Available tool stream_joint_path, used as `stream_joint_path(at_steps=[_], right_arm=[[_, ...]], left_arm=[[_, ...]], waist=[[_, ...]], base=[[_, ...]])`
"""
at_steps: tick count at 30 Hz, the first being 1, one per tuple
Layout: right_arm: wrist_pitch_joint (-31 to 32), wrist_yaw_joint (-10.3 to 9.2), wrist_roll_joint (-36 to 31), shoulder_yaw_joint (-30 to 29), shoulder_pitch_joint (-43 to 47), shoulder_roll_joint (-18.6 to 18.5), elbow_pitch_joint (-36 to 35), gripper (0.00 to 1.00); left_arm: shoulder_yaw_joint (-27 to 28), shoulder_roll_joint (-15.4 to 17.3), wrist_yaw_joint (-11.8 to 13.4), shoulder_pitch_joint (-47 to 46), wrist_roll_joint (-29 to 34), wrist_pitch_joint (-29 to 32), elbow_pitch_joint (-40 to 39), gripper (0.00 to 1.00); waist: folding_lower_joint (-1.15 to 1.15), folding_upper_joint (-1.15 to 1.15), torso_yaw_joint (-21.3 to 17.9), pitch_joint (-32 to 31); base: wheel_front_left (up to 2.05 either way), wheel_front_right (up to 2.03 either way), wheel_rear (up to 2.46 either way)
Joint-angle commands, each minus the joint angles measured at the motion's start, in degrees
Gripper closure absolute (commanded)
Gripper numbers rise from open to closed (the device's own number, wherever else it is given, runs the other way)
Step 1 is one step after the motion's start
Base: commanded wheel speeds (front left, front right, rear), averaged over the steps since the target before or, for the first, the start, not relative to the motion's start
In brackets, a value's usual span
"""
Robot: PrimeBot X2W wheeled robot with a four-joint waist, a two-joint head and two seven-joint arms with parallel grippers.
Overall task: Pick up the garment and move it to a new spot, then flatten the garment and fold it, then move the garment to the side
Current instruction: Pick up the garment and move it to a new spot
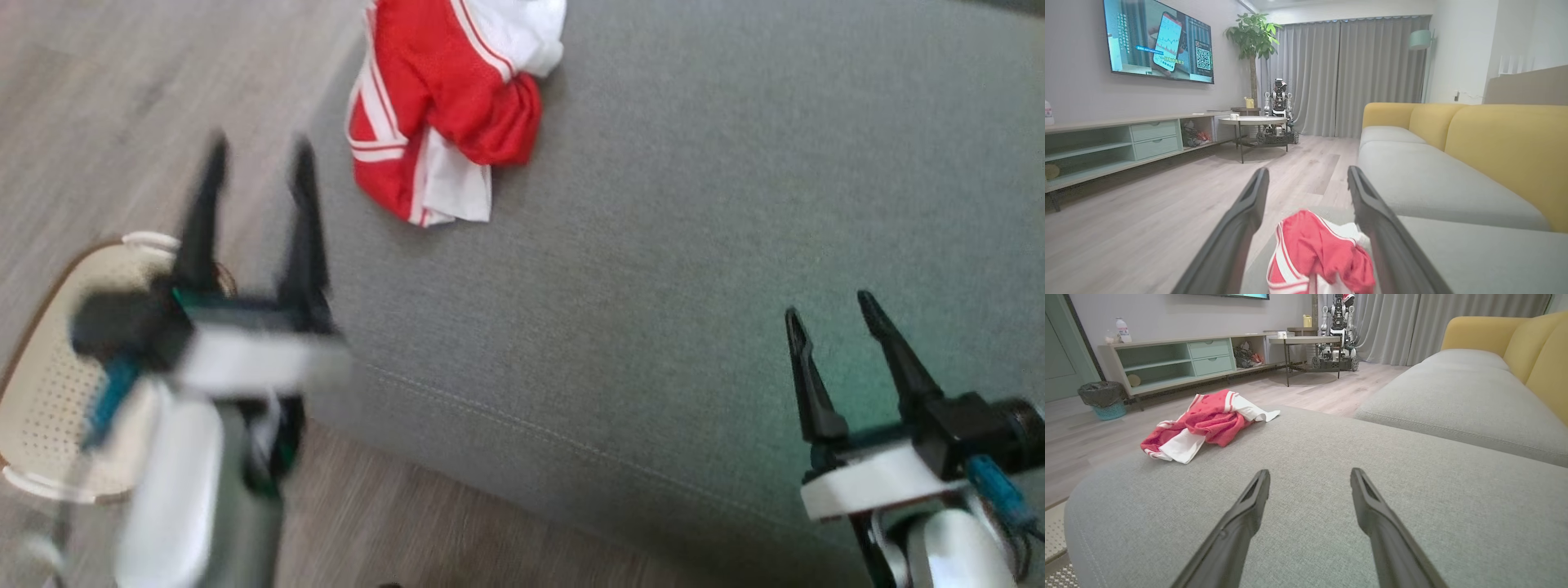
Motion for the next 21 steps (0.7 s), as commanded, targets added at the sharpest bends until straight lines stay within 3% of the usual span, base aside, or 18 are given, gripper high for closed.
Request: stream_joint_path(at_steps=[1, 3, 8, 13, 21], right_arm=[[-0.53, -0.01, -1.56, 1.69, -3.38, -0.46, -2.52, 0.0], [-0.53, -0.01, -2.25, 1.89, -4.11, -0.71, -2.83, 0.0], [-0.53, -0.01, -4.06, 2.47, -7.39, -3.21, -4.72, 0.0], [-0.53, -0.01, -5.22, 2.82, -9.82, -5.39, -7.7, 0.0], [-0.53, -0.01, -6.41, 4.25, -12.18, -7.5, -10.83, 0.0]], left_arm=[[4.23, 0.71, -1.81, -6.35, -1.27, -0.28, 1.61, 0.0], [5.23, 1.04, -2.66, -8.97, -1.83, -0.28, 4.25, 0.0], [7.01, 3.48, -5.42, -23.24, -4.72, 0.9, 20.22, 0.0], [7.81, 5.84, -6.98, -37.99, -9.85, 7.75, 37.69, 0.0], [7.0, 8.46, -7.68, -50.38, -14.64, 15.98, 57.05, 0.0]], waist=[[0.0, 0.0, -2.04, 3.45], [0.0, 0.0, -2.64, 4.76], [0.0, 0.0, -4.96, 10.11], [0.0, 0.0, -6.87, 15.75], [0.0, 0.0, -8.33, 21.61]], base=[[0.0, 0.0, 0.0], [0.0, 0.0, 0.0], [0.0, 0.0, 0.0], [0.0, 0.0, 0.0], [0.0, 0.0, 0.0]])
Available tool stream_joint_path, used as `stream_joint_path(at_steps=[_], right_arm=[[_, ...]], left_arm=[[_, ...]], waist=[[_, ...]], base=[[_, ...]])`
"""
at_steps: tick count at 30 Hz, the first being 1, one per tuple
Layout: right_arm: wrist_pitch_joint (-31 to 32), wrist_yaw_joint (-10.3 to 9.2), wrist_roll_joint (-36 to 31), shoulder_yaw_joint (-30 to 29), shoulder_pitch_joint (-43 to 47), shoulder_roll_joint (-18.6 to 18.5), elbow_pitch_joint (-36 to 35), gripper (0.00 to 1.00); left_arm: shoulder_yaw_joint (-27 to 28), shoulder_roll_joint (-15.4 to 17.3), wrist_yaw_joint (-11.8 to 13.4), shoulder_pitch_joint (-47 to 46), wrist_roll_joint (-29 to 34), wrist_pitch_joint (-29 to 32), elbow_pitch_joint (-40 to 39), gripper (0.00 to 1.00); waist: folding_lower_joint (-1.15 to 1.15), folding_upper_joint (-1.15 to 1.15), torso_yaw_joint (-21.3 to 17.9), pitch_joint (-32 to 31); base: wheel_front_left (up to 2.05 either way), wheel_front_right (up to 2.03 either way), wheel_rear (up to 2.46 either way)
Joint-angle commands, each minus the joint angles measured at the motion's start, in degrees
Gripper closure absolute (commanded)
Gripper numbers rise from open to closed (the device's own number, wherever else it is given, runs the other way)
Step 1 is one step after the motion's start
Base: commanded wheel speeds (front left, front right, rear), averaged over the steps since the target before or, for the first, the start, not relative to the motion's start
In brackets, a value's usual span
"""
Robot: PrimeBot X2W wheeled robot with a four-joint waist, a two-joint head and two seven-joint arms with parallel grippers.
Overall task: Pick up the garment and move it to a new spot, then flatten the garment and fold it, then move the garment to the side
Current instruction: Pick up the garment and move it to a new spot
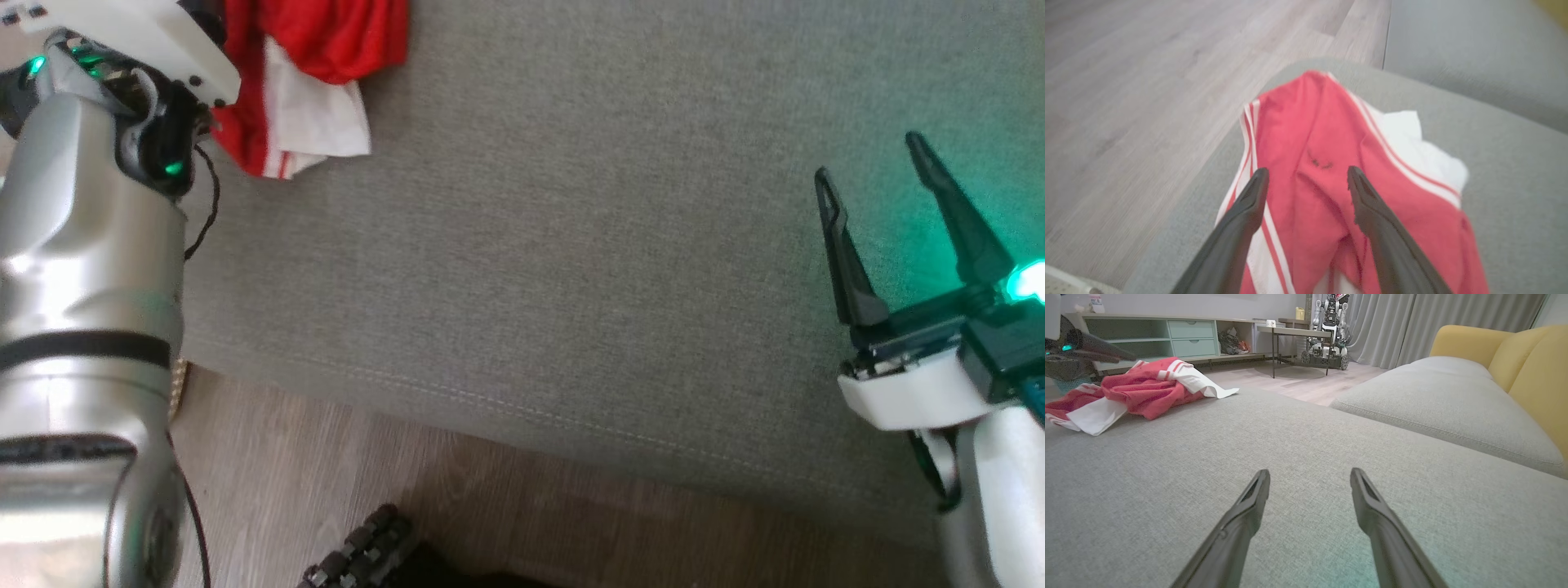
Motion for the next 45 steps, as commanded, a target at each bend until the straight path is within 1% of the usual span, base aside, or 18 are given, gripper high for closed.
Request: stream_joint_path(at_steps=[1, 5, 7, 10, 11, 12, 14, 17, 21, 23, 24, 25, 30, 33, 36, 41, 45], right_arm=[[-0.52, -0.01, -0.55, 1.54, -0.57, -0.46, -2.43, 0.0], [-0.52, -0.01, -0.81, 1.95, -1.87, -0.85, -3.12, 0.0], [-0.52, -0.01, -0.9, 2.16, -2.44, -0.75, -3.28, 0.0], [-0.52, -0.01, -0.99, 2.11, -2.9, -0.55, -3.42, 0.0], [-0.52, -0.01, -1.0, 2.05, -3.0, -0.47, -3.4, 0.0], [-0.52, -0.01, -1.01, 1.99, -3.1, -0.4, -3.33, 0.0], [-0.52, -0.01, -0.93, 1.84, -3.32, -0.15, -3.16, 0.0], [-0.52, -0.01, -0.64, 2.12, -3.69, 0.39, -2.8, 0.0], [-0.52, -0.01, 0.11, 2.48, -4.01, 1.61, -2.22, 0.0], [-0.52, -0.01, 0.73, 2.07, -4.22, 2.48, -2.27, 0.0], [-0.52, -0.01, 0.73, 2.07, -4.22, 2.48, -2.27, 0.0], [-0.52, -0.01, 0.9, 1.72, -4.35, 2.84, -2.41, 0.0], [-0.52, -0.01, 1.7, -0.04, -5.45, 4.86, -4.47, 0.0], [-0.52, -0.01, 2.79, -0.92, -6.07, 6.04, -5.82, 0.0], [-0.52, -0.01, 3.8, -0.94, -6.6, 6.61, -7.21, 0.0], [-0.52, -0.01, 7.1, -1.55, -5.92, 6.78, -9.03, 0.0], [-0.52, -0.01, 9.62, -2.07, -5.39, 6.79, -10.1, 0.0]], left_arm=[[0.87, 3.95, -0.26, -2.16, -0.27, 1.19, 0.16, 0.0], [-1.21, 4.75, -0.33, -4.6, -0.81, 5.44, 6.56, 0.0], [-2.35, 5.02, -0.34, -4.96, -1.09, 6.42, 8.63, 0.0], [-3.56, 4.48, -0.35, -4.85, -2.89, 6.53, 10.01, 0.0], [-4.17, 4.17, -0.35, -4.61, -3.69, 6.26, 9.9, 0.61], [-5.03, 3.93, -0.35, -4.31, -4.56, 6.16, 9.55, 1.0], [-6.23, 4.45, -0.35, -3.88, -6.15, 3.75, 8.23, 1.0], [-8.21, 5.85, -0.35, -3.61, -7.69, -2.32, 5.77, 1.0], [-11.95, 7.45, -0.36, -3.5, -9.36, -8.7, 2.21, 1.0], [-14.46, 8.2, -0.36, -3.48, -10.23, -10.46, -0.03, 1.0], [-14.46, 8.2, -0.36, -3.48, -10.23, -10.46, -0.03, 1.0], [-15.83, 8.72, -0.36, -3.54, -10.53, -11.07, -1.27, 1.0], [-21.74, 12.4, -0.36, -4.1, -9.82, -13.43, -7.56, 1.0], [-23.89, 13.88, -0.36, -4.06, -8.96, -13.7, -10.97, 1.0], [-25.38, 14.22, -0.36, -3.65, -8.8, -12.34, -14.48, 1.0], [-27.99, 12.52, -0.21, -1.62, -9.45, -7.72, -21.31, 1.0], [-29.82, 10.95, 1.01, 0.71, -9.69, -4.51, -26.15, 1.0]], waist=[[-0.01, 0.0, -0.86, 2.05], [-0.01, 0.0, -1.35, 3.66], [-0.01, 0.0, -1.59, 4.18], [-0.01, 0.0, -1.65, 4.65], [-0.01, 0.0, -1.65, 4.72], [-0.01, 0.0, -1.63, 4.73], [-0.01, 0.0, -1.53, 4.51], [-0.01, 0.0, -1.64, 3.31], [-0.01, 0.0, -2.33, 0.12], [-0.01, 0.0, -3.07, -1.82], [-0.01, 0.0, -3.07, -1.82], [-0.01, 0.0, -3.53, -2.73], [-0.01, 0.0, -7.73, -7.07], [-0.01, 0.0, -11.43, -9.25], [-0.01, 0.0, -15.41, -10.83], [-0.01, 0.0, -21.86, -12.79], [-0.01, 0.0, -27.29, -13.16]], base=[[0.0, 0.0, 0.0], [0.0, 0.0, 0.0], [0.0, 0.0, 0.0], [0.0, 0.0, 0.0], [0.0, 0.0, 0.0], [0.0, 0.0, 0.0], [0.0, 0.0, 0.0], [0.0, 0.0, 0.0], [0.0, 0.0, 0.0], [0.0, 0.0, 0.0], [0.0, 0.0, 0.0], [0.0, 0.0, 0.0], [0.0, 0.0, 0.0], [0.0, 0.0, 0.0], [0.0, 0.0, 0.0], [0.0, 0.0, 0.0], [0.0, 0.0, 0.0]])
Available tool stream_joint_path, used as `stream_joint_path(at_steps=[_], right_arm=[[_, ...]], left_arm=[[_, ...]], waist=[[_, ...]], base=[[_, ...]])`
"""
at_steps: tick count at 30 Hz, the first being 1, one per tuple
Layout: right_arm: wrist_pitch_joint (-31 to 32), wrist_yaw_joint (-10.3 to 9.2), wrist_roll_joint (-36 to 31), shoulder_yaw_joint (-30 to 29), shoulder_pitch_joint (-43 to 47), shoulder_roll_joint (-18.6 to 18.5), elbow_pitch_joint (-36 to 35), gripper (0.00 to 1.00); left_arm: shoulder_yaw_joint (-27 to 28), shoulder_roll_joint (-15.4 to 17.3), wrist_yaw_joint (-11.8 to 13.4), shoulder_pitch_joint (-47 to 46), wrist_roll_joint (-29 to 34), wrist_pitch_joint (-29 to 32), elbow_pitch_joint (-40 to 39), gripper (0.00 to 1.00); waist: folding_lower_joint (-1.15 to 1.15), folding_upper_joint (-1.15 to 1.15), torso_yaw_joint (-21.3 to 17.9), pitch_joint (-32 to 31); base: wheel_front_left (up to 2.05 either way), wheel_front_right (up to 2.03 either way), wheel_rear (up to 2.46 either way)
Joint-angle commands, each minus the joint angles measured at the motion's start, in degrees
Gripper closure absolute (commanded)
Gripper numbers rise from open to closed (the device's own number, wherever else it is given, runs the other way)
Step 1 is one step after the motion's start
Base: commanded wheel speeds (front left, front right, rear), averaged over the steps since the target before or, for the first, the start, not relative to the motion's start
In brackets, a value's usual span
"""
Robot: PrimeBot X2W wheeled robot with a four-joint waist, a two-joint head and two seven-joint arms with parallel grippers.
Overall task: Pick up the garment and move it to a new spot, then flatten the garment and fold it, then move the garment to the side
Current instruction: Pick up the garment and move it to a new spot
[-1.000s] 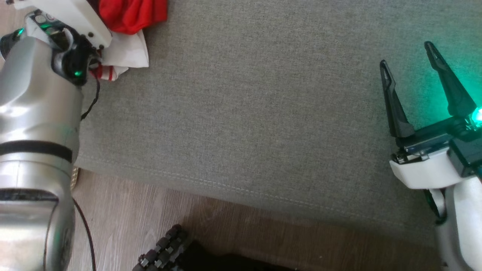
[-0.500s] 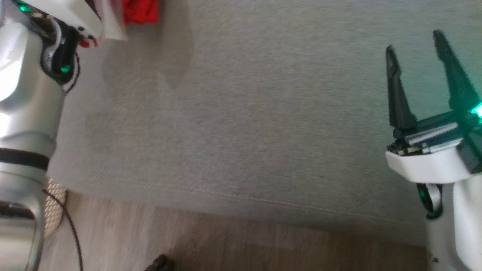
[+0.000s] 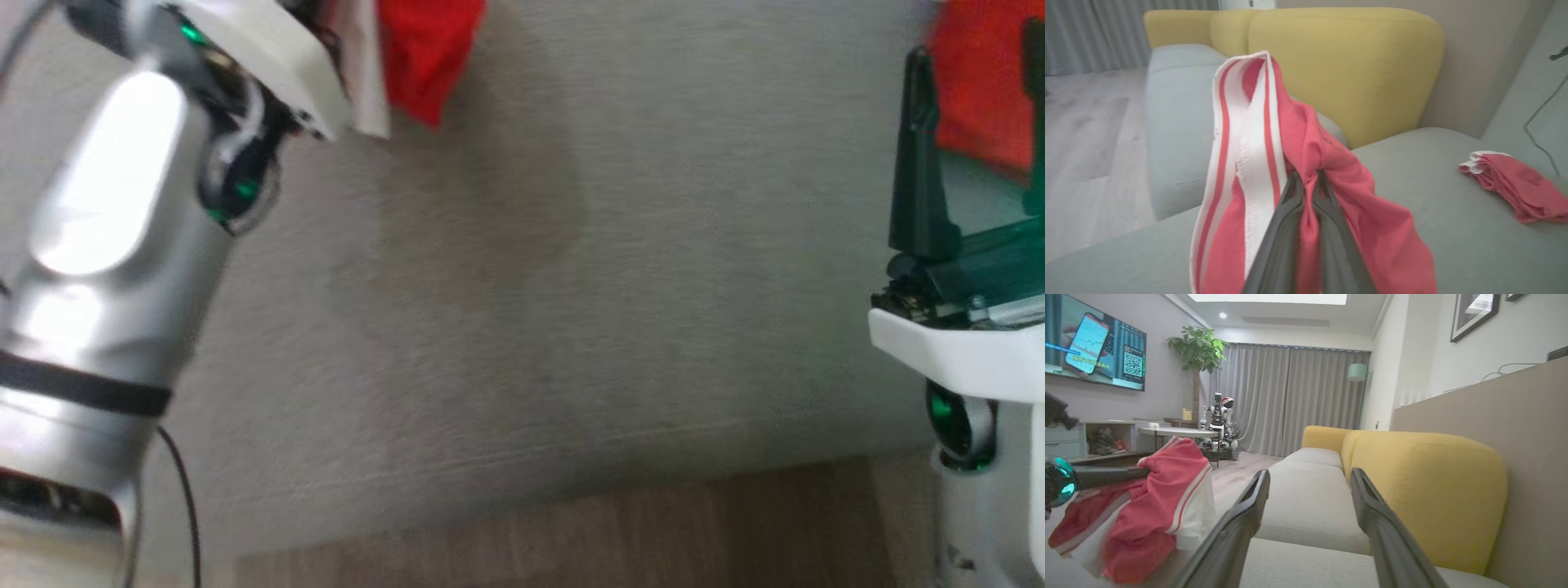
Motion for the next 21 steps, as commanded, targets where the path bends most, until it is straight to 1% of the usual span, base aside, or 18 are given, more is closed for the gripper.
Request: stream_joint_path(at_steps=[1, 5, 8, 11, 14, 15, 16, 19, 21], right_arm=[[-0.28, -0.01, 1.17, 0.95, 0.57, 0.67, -2.44, 0.0], [-0.28, -0.01, 3.25, 1.0, 0.91, 0.68, -3.01, 0.0], [-0.28, -0.01, 4.42, 1.11, 0.74, 0.68, -3.36, 0.0], [-0.28, -0.01, 5.35, 1.0, 0.56, 0.68, -3.71, 0.0], [-0.28, -0.01, 5.63, 1.83, 0.54, 0.68, -3.63, 0.0], [-0.28, -0.01, 5.73, 2.19, 0.44, 0.68, -3.58, 0.0], [-0.28, -0.01, 5.78, 2.58, 0.28, 0.68, -3.45, 0.0], [-0.28, -0.01, 5.38, 3.87, -0.36, 0.68, -2.44, 0.0], [-0.28, -0.01, 4.85, 4.88, -0.59, 0.68, -1.5, 0.0]], left_arm=[[1.51, 1.44, 0.78, -1.23, -0.29, 0.62, -2.79, 1.0], [-0.86, -0.71, 1.92, 0.93, 0.08, 2.54, -4.27, 1.0], [-3.13, -2.11, 3.16, 2.15, 1.76, 2.85, -2.98, 1.0], [-4.59, -4.59, 3.31, 3.69, 1.58, 2.33, -0.61, 1.0], [-6.34, -6.42, 3.02, 4.38, 2.43, 0.67, 2.23, 1.0], [-6.86, -6.86, 2.86, 4.4, 2.92, -0.55, 2.86, 0.75], [-7.24, -7.11, 2.83, 4.45, 3.38, -1.63, 3.48, 0.0], [-7.53, -7.59, 2.7, 5.03, 4.0, -5.84, 3.98, 0.0], [-7.54, -7.35, 3.08, 5.95, 4.69, -8.65, 3.19, 0.0]], waist=[[0.0, 0.0, -6.17, -1.43], [0.0, 0.0, -10.62, 0.36], [0.0, 0.0, -13.01, 2.16], [0.0, 0.0, -14.22, 3.93], [0.0, 0.0, -14.23, 5.37], [0.0, 0.0, -14.04, 5.63], [0.0, 0.0, -13.83, 5.76], [0.0, 0.0, -12.6, 5.03], [0.0, 0.0, -11.38, 3.72]], base=[[0.0, 0.0, 0.0], [0.0, 0.0, 0.0], [0.0, 0.0, 0.0], [0.0, 0.0, 0.0], [0.0, 0.0, 0.0], [0.0, 0.0, 0.0], [0.0, 0.0, 0.0], [0.0, 0.0, 0.0], [0.0, 0.0, 0.0]])
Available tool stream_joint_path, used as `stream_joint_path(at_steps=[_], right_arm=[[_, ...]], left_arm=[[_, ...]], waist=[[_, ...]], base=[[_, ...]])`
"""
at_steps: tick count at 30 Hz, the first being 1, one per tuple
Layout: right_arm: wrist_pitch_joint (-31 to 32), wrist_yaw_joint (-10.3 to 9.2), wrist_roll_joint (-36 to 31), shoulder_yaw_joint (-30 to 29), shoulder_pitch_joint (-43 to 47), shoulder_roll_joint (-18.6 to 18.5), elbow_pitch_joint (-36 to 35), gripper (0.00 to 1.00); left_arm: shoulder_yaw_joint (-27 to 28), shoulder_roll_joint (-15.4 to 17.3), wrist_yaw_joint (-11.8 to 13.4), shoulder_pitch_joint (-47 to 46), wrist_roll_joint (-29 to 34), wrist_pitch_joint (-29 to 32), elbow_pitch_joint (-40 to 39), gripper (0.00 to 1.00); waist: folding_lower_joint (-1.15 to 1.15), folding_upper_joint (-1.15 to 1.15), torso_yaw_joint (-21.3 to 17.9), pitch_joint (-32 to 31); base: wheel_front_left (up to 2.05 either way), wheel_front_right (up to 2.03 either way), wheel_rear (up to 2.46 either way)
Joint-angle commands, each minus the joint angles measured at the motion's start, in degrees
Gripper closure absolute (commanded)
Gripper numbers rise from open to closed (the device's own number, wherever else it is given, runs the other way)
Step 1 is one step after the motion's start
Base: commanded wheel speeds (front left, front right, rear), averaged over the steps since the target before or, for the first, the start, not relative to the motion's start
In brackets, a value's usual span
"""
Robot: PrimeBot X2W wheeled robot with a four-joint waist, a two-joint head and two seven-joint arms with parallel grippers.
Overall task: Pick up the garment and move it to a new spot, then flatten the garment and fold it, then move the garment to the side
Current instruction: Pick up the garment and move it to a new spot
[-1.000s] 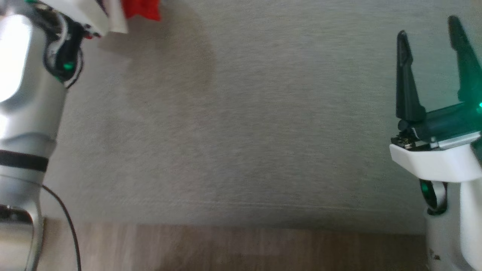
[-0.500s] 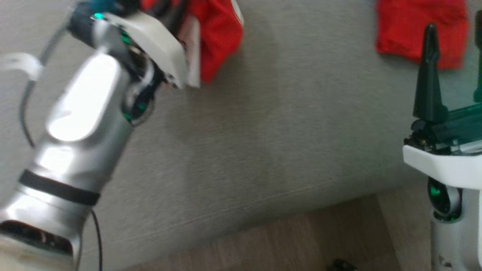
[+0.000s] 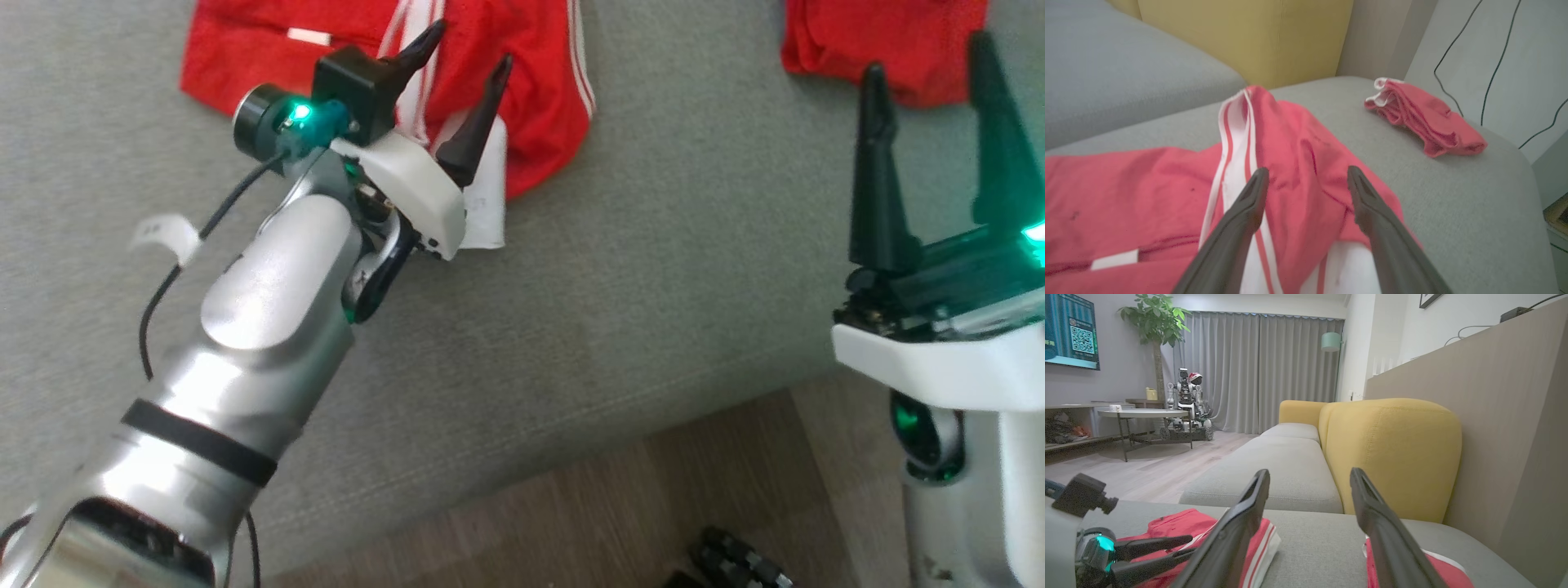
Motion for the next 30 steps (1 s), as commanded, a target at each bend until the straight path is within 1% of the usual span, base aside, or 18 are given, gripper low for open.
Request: stream_joint_path(at_steps=[1, 2, 3, 5, 8, 13, 14, 16, 19, 21, 26, 28, 30], right_arm=[[-0.27, -0.01, -0.68, 1.66, -1.07, 0.23, -1.25, 0.0], [-0.27, -0.01, -0.89, 1.89, -0.99, 0.23, -0.63, 0.0], [-0.27, -0.01, -0.89, 1.89, -0.99, 0.23, -0.63, 0.0], [-0.27, -0.01, -1.45, 2.51, -0.61, 0.23, 0.99, 0.0], [-0.27, -0.01, -1.81, 2.6, 0.22, 0.23, 3.61, 0.0], [-0.27, -0.01, -2.7, 2.59, 1.96, 0.23, 7.06, 0.0], [-0.27, -0.01, -3.28, 2.31, 2.5, 0.23, 7.92, 0.0], [-0.27, -0.01, -3.52, 1.58, 3.12, 0.23, 8.44, 0.0], [-0.27, -0.01, -3.99, 0.29, 4.73, 0.23, 8.89, 0.0], [-0.27, -0.01, -4.03, -1.4, 6.33, 0.23, 9.08, 0.0], [-0.27, -0.01, -3.39, -5.83, 12.32, 0.24, 8.88, 0.0], [-0.27, -0.01, -3.31, -6.55, 15.23, 0.24, 9.42, 0.0], [-0.27, -0.01, -2.79, -6.6, 17.43, 0.24, 9.96, 0.0]], left_arm=[[1.71, 0.8, 0.48, 0.11, 0.65, -1.69, -3.04, 0.0], [1.88, 1.09, 1.0, 0.92, 1.11, -2.51, -4.07, 0.0], [1.88, 1.09, 1.0, 0.92, 1.11, -2.51, -4.07, 0.0], [2.91, 1.64, 2.45, 3.21, 1.52, -3.46, -6.73, 0.0], [5.29, 2.68, 5.66, 7.55, 3.05, -3.93, -12.58, 0.0], [12.12, 3.95, 10.85, 19.32, 7.67, -3.98, -25.75, 0.0], [15.25, 4.18, 12.74, 24.62, 10.08, -3.99, -30.63, 0.0], [18.63, 3.5, 14.1, 30.04, 11.63, -3.99, -34.79, 0.0], [22.23, 2.37, 14.49, 37.0, 14.8, -4.0, -38.99, 0.0], [24.37, 0.77, 14.03, 41.1, 15.88, -4.0, -41.33, 0.0], [27.62, -1.63, 13.12, 49.17, 20.99, -4.0, -44.57, 0.0], [28.12, -2.21, 13.48, 51.91, 23.16, -4.0, -44.89, 0.0], [29.12, -2.98, 14.31, 54.33, 23.9, -4.0, -44.87, 0.0]], waist=[[0.0, 0.0, 2.14, -2.22], [0.0, 0.0, 3.03, -3.13], [0.0, 0.0, 3.03, -3.13], [0.0, 0.0, 4.87, -4.84], [0.0, 0.0, 8.16, -7.34], [0.0, 0.0, 13.17, -11.36], [0.0, 0.0, 14.55, -12.56], [0.0, 0.0, 15.71, -13.56], [0.0, 0.0, 17.39, -15.08], [0.0, 0.0, 18.39, -16.3], [0.0, 0.0, 20.31, -20.01], [0.0, 0.0, 20.52, -21.59], [0.0, 0.0, 20.34, -22.84]], base=[[0.0, 0.0, 0.0], [0.0, 0.0, 0.0], [0.0, 0.0, 0.0], [0.0, 0.0, 0.0], [0.0, 0.0, 0.0], [0.0, 0.0, 0.0], [0.0, 0.0, 0.0], [0.0, 0.0, 0.0], [0.0, 0.0, 0.0], [0.0, 0.0, 0.0], [0.0, 0.0, 0.0], [0.0, 0.0, 0.0], [0.0, 0.0, 0.0]])
